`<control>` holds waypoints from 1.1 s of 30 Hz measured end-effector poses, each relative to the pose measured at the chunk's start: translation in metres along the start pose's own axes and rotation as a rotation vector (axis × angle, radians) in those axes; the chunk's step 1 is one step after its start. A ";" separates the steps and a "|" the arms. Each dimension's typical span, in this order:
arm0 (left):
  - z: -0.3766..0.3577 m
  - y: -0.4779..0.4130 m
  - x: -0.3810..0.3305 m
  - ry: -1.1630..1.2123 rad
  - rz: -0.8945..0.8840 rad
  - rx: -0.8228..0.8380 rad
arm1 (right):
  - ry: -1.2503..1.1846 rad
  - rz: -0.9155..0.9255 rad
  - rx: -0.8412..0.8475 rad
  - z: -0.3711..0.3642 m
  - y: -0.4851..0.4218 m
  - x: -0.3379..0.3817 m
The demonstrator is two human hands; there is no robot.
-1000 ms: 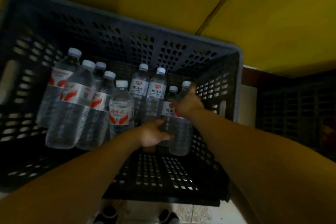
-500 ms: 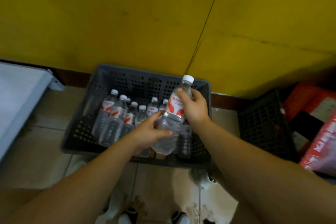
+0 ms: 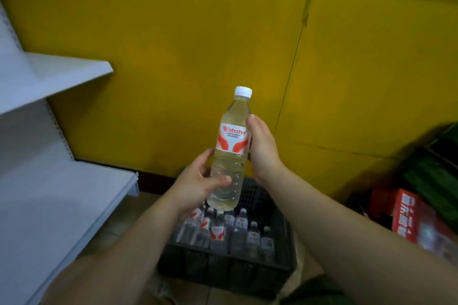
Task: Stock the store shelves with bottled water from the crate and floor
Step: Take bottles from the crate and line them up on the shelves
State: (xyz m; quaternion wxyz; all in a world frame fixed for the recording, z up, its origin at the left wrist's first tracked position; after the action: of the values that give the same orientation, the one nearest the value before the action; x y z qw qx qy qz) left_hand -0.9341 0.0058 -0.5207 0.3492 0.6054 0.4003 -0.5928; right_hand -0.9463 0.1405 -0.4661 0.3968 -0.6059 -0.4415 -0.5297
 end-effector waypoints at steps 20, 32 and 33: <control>0.129 0.157 -0.163 -0.213 -0.248 -0.594 | -0.070 0.217 0.623 -0.221 0.101 0.139; 0.197 0.344 -0.197 -0.394 -0.180 -1.175 | 0.236 0.370 1.266 -0.372 0.243 0.149; 0.200 0.362 -0.197 -0.406 -0.166 -1.223 | 0.246 0.367 1.326 -0.382 0.258 0.148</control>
State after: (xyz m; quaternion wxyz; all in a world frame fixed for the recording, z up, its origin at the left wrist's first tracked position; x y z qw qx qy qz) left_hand -0.6920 -0.3452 -0.3541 0.6524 0.1403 0.6371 -0.3857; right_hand -0.8039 -0.2816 -0.2749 0.8129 -0.2362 -0.5142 -0.1375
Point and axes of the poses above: each hand's wrist, its own y-axis away from the middle knuckle, its own z-axis out of the back of the hand, x = y × z, the point moved 9 cm from there along -y, towards the middle knuckle, and after that the axes turned 5 degrees about -z, right-handed, at the moved point
